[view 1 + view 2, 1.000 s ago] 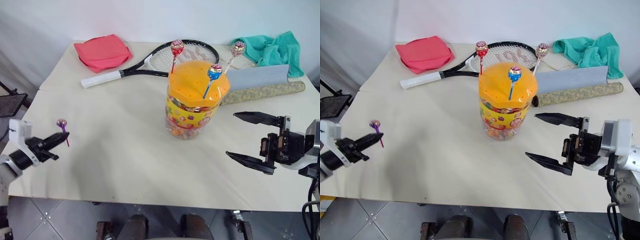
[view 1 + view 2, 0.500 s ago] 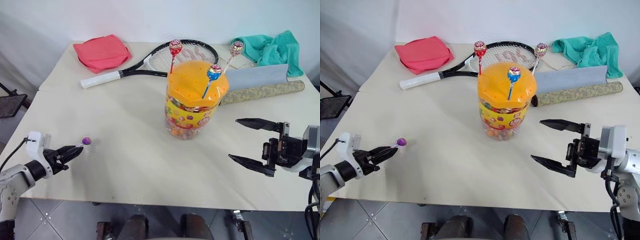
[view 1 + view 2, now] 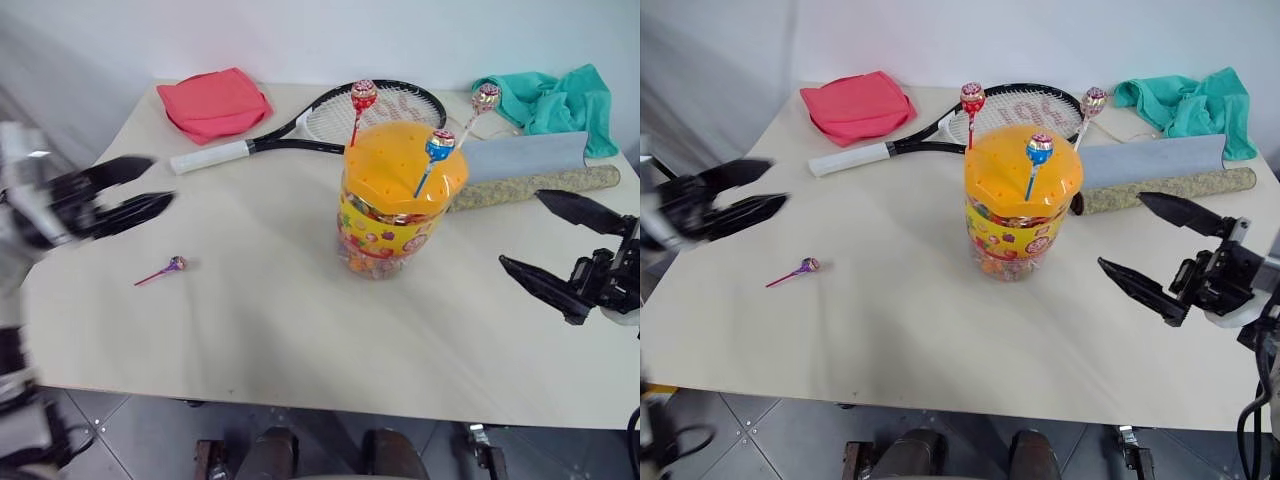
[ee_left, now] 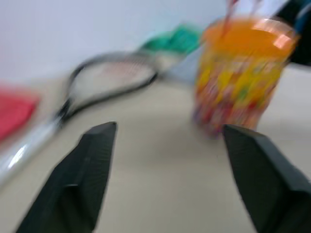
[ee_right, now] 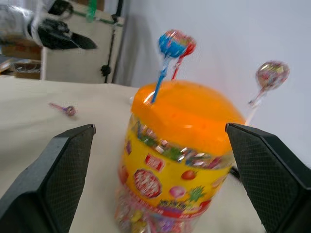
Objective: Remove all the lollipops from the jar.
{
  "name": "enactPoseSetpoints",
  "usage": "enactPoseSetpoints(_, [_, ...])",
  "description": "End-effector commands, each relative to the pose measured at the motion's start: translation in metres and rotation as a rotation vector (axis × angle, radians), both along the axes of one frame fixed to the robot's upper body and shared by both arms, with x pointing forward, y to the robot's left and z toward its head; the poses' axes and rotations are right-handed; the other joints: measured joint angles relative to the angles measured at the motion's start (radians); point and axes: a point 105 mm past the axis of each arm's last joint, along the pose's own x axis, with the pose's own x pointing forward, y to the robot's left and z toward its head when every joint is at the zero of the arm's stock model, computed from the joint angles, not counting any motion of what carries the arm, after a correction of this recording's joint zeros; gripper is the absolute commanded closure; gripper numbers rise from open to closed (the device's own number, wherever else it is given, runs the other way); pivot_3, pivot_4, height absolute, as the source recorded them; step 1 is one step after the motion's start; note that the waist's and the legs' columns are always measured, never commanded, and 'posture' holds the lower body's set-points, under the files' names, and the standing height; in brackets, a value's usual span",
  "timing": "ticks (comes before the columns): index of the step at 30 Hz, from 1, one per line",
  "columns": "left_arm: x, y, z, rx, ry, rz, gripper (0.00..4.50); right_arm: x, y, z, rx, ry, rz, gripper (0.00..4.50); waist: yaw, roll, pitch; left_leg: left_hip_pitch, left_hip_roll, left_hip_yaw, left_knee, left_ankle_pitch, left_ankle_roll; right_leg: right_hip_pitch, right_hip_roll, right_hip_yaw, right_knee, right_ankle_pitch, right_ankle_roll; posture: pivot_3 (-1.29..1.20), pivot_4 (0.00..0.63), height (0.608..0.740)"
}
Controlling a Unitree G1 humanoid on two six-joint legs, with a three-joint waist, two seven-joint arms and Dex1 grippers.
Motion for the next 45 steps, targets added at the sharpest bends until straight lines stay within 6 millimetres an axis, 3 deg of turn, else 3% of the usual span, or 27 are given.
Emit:
enactPoseSetpoints(1, [0.013, -0.038, 0.016, 0.02, -0.074, -0.092, 0.03, -0.008, -0.006, 0.022, 0.001, -0.078, -0.051, 0.0, -0.005, 0.0, 0.0, -0.003, 0.0, 0.0, 0.002, 0.0, 0.0, -0.002, 0.0, -0.001, 0.0, 0.0, 0.0, 0.0, 0.15, 0.74])
enactPoseSetpoints(3, [0.023, -0.062, 0.021, -0.004, -0.072, -0.154, 0.03, -0.009, -0.009, 0.022, -0.008, -0.076, -0.072, 0.0, -0.016, 0.0, 0.0, -0.006, 0.0, 0.0, 0.004, 0.0, 0.0, -0.004, 0.001, -0.003, 0.001, 0.0, 0.0, 0.0, 0.15, 0.74])
enactPoseSetpoints(8, [0.039, -0.101, 0.037, -0.086, -0.053, -0.249, 0.03, -0.01, -0.01, 0.017, -0.001, -0.069, -0.093, 0.0, -0.03, -0.001, 0.0, -0.006, 0.001, 0.001, 0.004, 0.0, 0.001, -0.004, 0.001, -0.006, 0.002, 0.0, 0.0, 0.0, 0.15, 0.74])
enactPoseSetpoints(13, [0.038, -0.125, 0.043, -0.125, -0.014, -0.35, 0.03, -0.01, -0.005, 0.011, 0.022, -0.06, -0.1, 0.0, -0.026, -0.002, 0.001, -0.007, 0.001, 0.001, 0.006, -0.001, 0.001, -0.004, 0.001, -0.006, 0.005, 0.0, 0.0, 0.0, 0.15, 0.74])
enactPoseSetpoints(16, [0.042, -0.134, 0.039, -0.106, 0.015, -0.355, 0.67, -0.01, -0.002, 0.008, 0.033, -0.056, -0.101, 0.0, -0.026, -0.002, 0.001, -0.007, 0.001, 0.001, 0.007, -0.001, 0.001, -0.004, 0.001, -0.006, 0.005, 0.0, 0.0, 0.0, 0.15, 0.74])
enactPoseSetpoints(22, [0.046, -0.151, 0.04, -0.123, 0.047, -0.38, 2.49, -0.01, 0.001, 0.006, 0.044, -0.053, -0.102, 0.0, -0.021, -0.002, 0.001, -0.008, 0.0, 0.0, 0.009, -0.001, 0.001, -0.004, 0.001, -0.006, 0.005, 0.0, 0.0, 0.0, 0.15, 0.74])
enactPoseSetpoints(28, [0.042, -0.156, 0.036, -0.106, 0.036, -0.4, 4.34, -0.01, 0.002, 0.007, 0.049, -0.052, -0.101, 0.0, -0.025, -0.002, 0.001, -0.007, 0.0, 0.0, 0.008, -0.001, 0.001, -0.004, 0.001, -0.006, 0.005, 0.0, 0.0, 0.0, 0.15, 0.74])
enactPoseSetpoints(29, [0.04, -0.156, 0.036, -0.106, 0.031, -0.408, 4.44, -0.01, 0.002, 0.007, 0.051, -0.052, -0.101, 0.0, -0.024, -0.002, 0.001, -0.007, 0.0, 0.0, 0.008, -0.001, 0.001, -0.004, 0.001, -0.006, 0.005, 0.0, 0.0, 0.0, 0.15, 0.74])
enactPoseSetpoints(32, [0.036, -0.145, 0.045, -0.168, 0.004, -0.408, 4.44, -0.009, 0.003, 0.006, 0.055, -0.051, -0.092, 0.0, -0.021, -0.002, 0.001, -0.008, 0.0, -0.001, 0.009, -0.001, 0.001, -0.004, 0.0, -0.006, 0.005, 0.0, 0.0, 0.0, 0.15, 0.74])
enactPoseSetpoints(36, [0.032, -0.097, 0.078, -0.404, -0.05, -0.326, 4.44, -0.007, 0.006, 0.005, 0.062, -0.051, -0.074, 0.0, -0.029, -0.002, 0.001, -0.008, 0.001, -0.001, 0.008, -0.001, 0.001, -0.005, 0.0, -0.006, 0.006, 0.0, 0.0, 0.0, 0.15, 0.74])
enactPoseSetpoints(39, [0.029, -0.055, 0.091, -0.53, -0.068, -0.218, 4.44, -0.006, 0.009, 0.004, 0.073, -0.051, -0.057, 0.0, -0.036, -0.002, 0.001, -0.007, 0.001, 0.0, 0.008, -0.001, 0.001, -0.005, 0.001, -0.006, 0.006, 0.0, 0.0, 0.0, 0.15, 0.74])
enactPoseSetpoints(41, [0.021, -0.028, 0.069, -0.424, 0.012, -0.119, 4.44, -0.005, 0.015, 0.002, 0.073, -0.042, -0.022, 0.0, -0.048, -0.001, 0.001, -0.006, 0.002, -0.001, 0.007, -0.001, 0.001, -0.005, 0.001, -0.006, 0.007, 0.0, 0.0, 0.0, 0.15, 0.74])
enactPoseSetpoints(43, [0.014, -0.01, 0.026, -0.155, 0.113, 0.013, 4.44, -0.005, 0.019, 0.001, 0.07, -0.037, 0.01, 0.0, -0.055, 0.0, 0.0, -0.004, 0.002, -0.001, 0.005, -0.001, 0.001, -0.005, 0.001, -0.005, 0.009, 0.0, 0.0, 0.0, 0.15, 0.74])
enactPoseSetpoints(45, [0.009, 0.026, -0.014, 0.052, 0.212, 0.24, 4.44, -0.006, 0.025, -0.003, 0.015, -0.032, 0.052, 0.0, -0.055, 0.0, 0.0, -0.001, 0.002, 0.0, 0.001, -0.001, 0.001, -0.005, 0.001, -0.005, 0.01, 0.0, 0.0, 0.0, 0.15, 0.74])
